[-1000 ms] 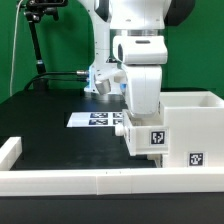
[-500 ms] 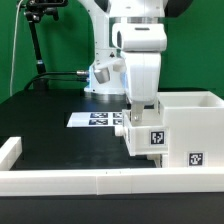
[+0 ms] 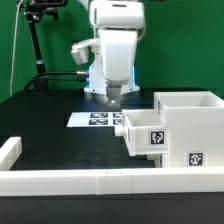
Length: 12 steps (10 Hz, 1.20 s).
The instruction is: Assemble drawer
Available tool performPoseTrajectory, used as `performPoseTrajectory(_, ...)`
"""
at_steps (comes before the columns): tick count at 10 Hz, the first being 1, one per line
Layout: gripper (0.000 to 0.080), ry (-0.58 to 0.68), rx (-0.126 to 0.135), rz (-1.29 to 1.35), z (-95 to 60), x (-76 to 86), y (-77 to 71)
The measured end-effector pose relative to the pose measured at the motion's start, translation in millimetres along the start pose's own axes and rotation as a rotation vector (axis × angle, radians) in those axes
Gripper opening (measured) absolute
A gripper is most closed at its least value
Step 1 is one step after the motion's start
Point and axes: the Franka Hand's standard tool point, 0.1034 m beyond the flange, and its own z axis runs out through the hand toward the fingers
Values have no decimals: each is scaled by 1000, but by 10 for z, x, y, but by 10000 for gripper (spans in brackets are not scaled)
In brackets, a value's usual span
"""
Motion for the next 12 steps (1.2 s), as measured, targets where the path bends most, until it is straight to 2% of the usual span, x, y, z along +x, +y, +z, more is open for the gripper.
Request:
performPoseTrajectory(2,649,16,23,-37,177,-214,-74)
performPoseTrajectory(3,649,20,38,-32,257,-231,-113)
performPoseTrajectory(5,649,105,59,-29,396,-313,-165)
performPoseTrajectory(7,649,176,84,-1,513,-314,-123)
performPoseTrajectory(8,649,207,98,29,563,-296,-92)
performPoseTrajectory(12,649,218,111,132,568,153,31)
